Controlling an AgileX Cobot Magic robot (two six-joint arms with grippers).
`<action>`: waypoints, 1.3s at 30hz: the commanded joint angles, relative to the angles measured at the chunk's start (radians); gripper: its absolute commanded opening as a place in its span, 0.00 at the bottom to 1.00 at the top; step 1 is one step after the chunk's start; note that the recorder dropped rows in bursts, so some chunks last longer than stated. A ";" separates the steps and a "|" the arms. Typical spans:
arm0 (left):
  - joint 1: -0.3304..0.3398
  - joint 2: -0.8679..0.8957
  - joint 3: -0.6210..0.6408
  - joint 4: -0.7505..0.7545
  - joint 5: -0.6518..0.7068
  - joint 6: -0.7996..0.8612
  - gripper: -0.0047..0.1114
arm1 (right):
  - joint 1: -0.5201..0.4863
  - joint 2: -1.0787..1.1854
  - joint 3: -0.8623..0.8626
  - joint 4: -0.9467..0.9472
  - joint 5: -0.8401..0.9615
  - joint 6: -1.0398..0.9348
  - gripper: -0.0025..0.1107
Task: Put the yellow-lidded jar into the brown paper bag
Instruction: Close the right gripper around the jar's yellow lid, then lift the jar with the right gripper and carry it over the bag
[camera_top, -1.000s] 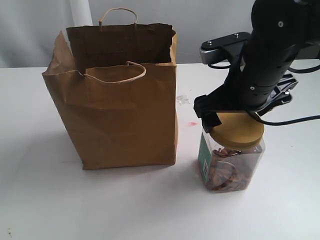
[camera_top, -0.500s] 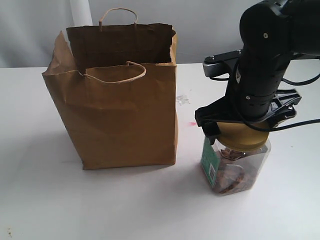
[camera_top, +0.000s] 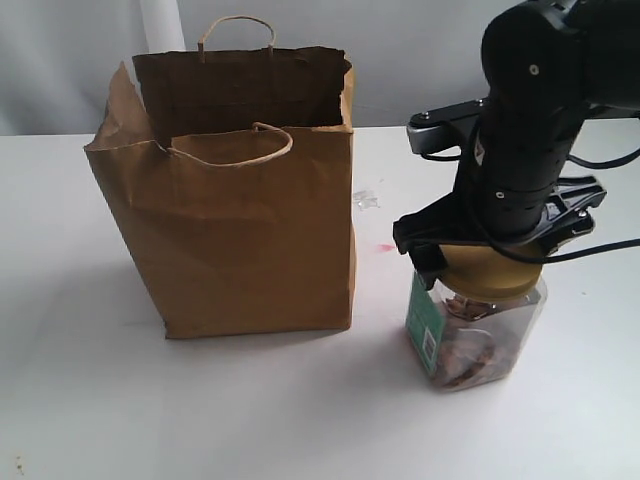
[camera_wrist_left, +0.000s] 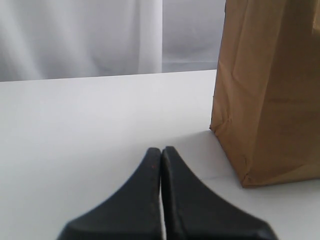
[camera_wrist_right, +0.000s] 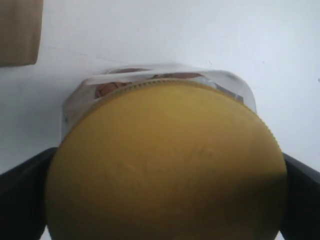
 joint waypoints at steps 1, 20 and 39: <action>-0.005 0.003 -0.002 -0.004 -0.009 -0.004 0.05 | 0.004 -0.097 -0.008 -0.017 0.033 -0.042 0.02; -0.005 0.003 -0.002 -0.004 -0.009 -0.004 0.05 | 0.008 -0.377 -0.483 0.004 0.095 -0.042 0.02; -0.005 0.003 -0.002 -0.004 -0.009 -0.004 0.05 | 0.098 -0.238 -0.648 0.179 -0.164 -0.130 0.02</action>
